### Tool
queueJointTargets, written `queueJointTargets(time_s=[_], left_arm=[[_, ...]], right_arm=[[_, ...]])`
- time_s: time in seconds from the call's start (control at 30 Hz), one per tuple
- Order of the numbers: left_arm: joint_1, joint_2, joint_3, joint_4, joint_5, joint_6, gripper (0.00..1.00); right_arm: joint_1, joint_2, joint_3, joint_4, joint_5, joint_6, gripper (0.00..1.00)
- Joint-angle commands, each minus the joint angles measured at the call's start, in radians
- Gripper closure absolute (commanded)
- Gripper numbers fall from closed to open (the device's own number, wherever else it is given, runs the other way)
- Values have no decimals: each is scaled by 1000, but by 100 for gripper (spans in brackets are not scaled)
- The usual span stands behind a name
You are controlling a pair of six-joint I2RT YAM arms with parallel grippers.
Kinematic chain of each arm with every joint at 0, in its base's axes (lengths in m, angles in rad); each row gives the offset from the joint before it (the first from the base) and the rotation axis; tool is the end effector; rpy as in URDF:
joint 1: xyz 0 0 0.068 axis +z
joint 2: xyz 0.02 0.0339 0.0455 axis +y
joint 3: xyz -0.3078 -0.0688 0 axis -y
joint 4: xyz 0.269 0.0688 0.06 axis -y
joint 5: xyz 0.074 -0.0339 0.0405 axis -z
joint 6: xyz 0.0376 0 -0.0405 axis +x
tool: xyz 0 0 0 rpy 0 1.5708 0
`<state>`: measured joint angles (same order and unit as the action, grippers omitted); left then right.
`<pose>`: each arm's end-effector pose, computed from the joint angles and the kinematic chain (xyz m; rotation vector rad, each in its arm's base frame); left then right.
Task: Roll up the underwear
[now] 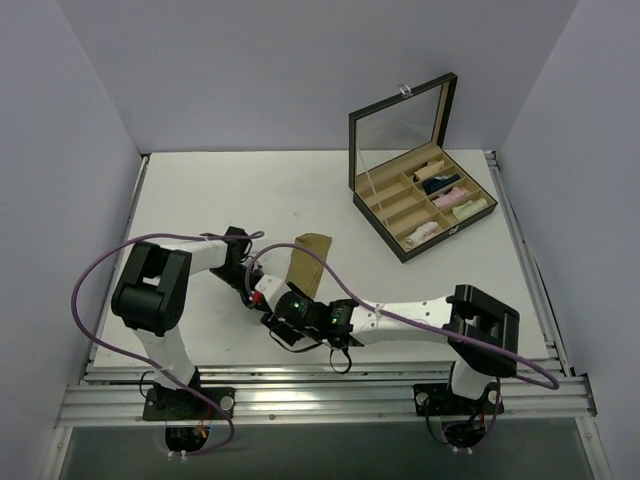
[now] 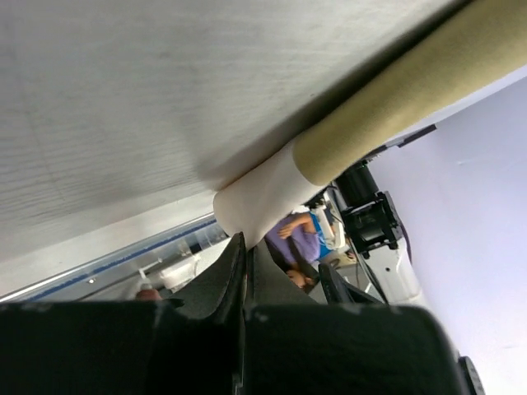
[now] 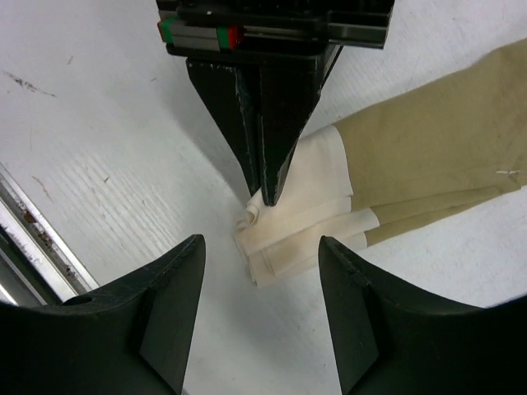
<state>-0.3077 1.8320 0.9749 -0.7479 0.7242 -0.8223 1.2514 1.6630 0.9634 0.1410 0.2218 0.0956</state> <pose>0.2950 -0.1199 0.1447 0.6803 -2.5191 0.8109 0.1293 0.3645 0.2340 -1.0693 1.8838 0.5592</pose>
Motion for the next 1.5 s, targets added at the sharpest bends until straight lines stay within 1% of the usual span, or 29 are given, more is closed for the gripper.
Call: queueJointTargets(time_s=[0.0,0.17,0.4,0.53,0.6,0.63,0.7,0.73,0.77,0.83,0.87,0.93,0.97,1.0,1.07,1.1,1.17,1.2,1.27,1.3,1.33,1.4,1.43,1.47], left_arm=[[13,1,-19,15,69,-49,98],[21,10,-65,67,90,-92,98],[28,35,-65,62,95,-94,98],[36,47,-61,47,87,-84,98],[39,52,-51,33,81,-66,98],[41,56,-47,13,72,-60,98],[48,59,-45,10,75,-51,98],[53,59,-44,9,80,-48,98],[58,59,-42,7,80,-46,98],[78,53,-21,-20,61,-22,97],[87,50,-7,-39,29,-6,91],[116,41,25,-83,-8,35,86],[130,38,62,-102,-34,52,77],[143,33,83,-117,-93,83,73],[174,30,145,-155,-152,112,70],[182,35,165,-168,-195,144,67],[206,42,186,-171,-216,161,65],[212,47,195,-166,-226,172,65],[222,53,196,-140,-223,183,65],[220,53,193,-130,-224,193,65],[220,44,186,-86,-201,199,65],[219,24,168,-35,-180,210,64],[219,-3,147,19,-158,212,64],[219,-17,136,48,-145,213,64]], right_arm=[[6,41,41,20,34,-51,47],[22,87,46,58,39,-50,47],[33,133,41,75,71,-85,50],[33,176,43,78,123,-111,54],[31,185,38,84,140,-111,60],[32,185,35,86,146,-112,69],[33,176,21,100,151,-114,78],[31,173,21,100,149,-114,90],[31,172,20,101,145,-115,95],[20,161,18,103,120,-116,100],[4,158,20,97,78,-114,100],[-21,150,46,77,9,-102,100],[-58,147,57,57,-90,-96,100],[-78,146,69,46,-142,-96,100],[-115,142,116,1,-255,-60,100],[-153,149,141,-21,-348,-56,100],[-197,181,217,-91,-453,-40,100],[-242,222,245,-118,-563,-39,100],[-282,265,294,-188,-672,-34,100],[-315,314,340,-207,-724,-30,100],[-331,339,360,-225,-818,-28,100],[-352,410,429,-290,-886,-40,100],[-365,426,446,-308,-941,-46,100],[-369,440,463,-335,-958,-50,100]])
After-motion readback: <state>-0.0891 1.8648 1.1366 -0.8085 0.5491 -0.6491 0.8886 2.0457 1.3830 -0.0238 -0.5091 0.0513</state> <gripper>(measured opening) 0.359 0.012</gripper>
